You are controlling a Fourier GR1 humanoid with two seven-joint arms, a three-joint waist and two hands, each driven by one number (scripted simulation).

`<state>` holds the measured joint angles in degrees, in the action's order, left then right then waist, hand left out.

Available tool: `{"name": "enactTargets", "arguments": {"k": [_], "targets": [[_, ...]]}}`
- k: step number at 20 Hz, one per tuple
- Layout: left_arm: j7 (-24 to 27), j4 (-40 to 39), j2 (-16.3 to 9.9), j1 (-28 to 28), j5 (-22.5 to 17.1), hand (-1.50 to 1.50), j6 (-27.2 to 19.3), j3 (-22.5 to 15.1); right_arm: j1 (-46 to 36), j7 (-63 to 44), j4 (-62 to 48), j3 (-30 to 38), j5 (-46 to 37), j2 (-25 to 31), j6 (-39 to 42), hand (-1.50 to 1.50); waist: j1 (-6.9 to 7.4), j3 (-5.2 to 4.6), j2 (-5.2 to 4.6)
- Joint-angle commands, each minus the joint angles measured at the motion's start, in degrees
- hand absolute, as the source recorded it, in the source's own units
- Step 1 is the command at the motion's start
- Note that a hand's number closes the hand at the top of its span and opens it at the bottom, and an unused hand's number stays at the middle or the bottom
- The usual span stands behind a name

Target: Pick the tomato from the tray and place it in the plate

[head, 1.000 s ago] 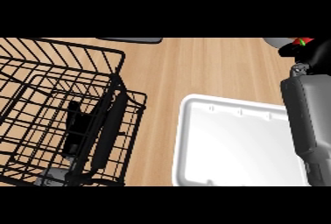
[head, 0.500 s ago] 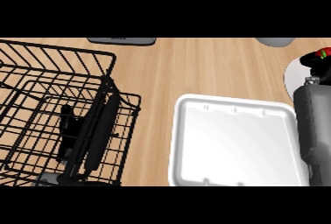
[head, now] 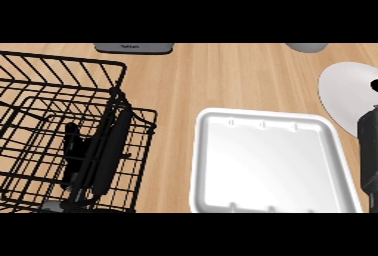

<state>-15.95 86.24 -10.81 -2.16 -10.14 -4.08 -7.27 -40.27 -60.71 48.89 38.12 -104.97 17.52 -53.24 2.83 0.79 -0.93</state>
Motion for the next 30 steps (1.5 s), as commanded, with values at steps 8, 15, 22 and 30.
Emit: {"name": "enactTargets", "arguments": {"k": [8,15,22,30], "targets": [[1.91,-3.69,1.85,0.46,1.03,0.00,-0.64,-0.49,-1.88,0.26,-20.16,10.40,13.84,7.09,-5.42,-1.50,-0.67,-0.49,-0.46],[3.52,-2.74,1.47,4.11,0.25,0.00,0.77,-0.57,-3.06,18.58,-26.61,12.00,30.83,10.10,-5.80,-1.50,-0.52,-0.30,-0.13],[1.53,-2.13,1.87,2.48,0.20,0.00,-0.65,-0.34,-2.81,34.71,-18.55,12.17,42.99,8.16,-16.22,-1.50,-1.06,-0.20,0.00],[1.26,-1.89,2.37,2.78,0.74,0.00,-2.10,0.05,4.22,50.46,-4.73,10.96,66.81,1.51,-14.13,-1.50,-2.58,-0.46,0.72]]}}
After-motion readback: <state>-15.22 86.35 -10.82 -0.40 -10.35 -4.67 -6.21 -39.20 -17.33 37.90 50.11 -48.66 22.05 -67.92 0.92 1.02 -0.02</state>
